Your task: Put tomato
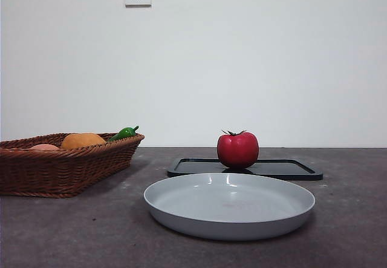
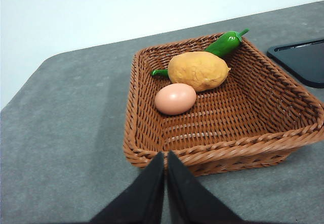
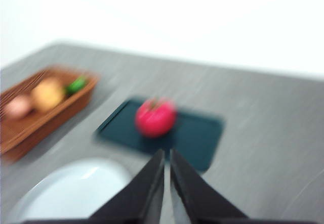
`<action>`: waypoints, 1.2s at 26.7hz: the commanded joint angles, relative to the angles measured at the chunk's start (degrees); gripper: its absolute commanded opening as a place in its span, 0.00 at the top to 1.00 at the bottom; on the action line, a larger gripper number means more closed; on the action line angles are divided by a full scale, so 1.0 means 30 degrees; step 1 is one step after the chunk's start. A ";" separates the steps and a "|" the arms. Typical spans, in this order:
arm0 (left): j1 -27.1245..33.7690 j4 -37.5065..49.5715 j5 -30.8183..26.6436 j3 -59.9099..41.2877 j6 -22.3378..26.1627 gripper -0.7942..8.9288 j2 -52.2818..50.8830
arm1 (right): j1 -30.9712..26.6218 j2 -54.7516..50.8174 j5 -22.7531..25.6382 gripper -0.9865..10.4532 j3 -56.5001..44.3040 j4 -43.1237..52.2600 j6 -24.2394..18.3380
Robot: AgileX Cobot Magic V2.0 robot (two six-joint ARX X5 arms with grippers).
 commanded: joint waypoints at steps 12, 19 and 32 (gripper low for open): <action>0.0036 -0.0219 0.0007 -0.0372 -0.0109 0.91 -0.0022 | -0.0933 -0.5085 0.3519 0.91 -0.9792 0.8109 0.0430; 0.0036 -0.0219 0.0007 -0.0372 -0.0109 0.91 -0.0022 | -0.0933 -0.5894 0.3949 0.91 -1.1278 0.8029 0.0576; 0.0036 -0.0219 0.0007 -0.0372 -0.0109 0.91 -0.0022 | -0.0933 -0.6171 0.3934 0.90 -1.1730 0.5719 0.1078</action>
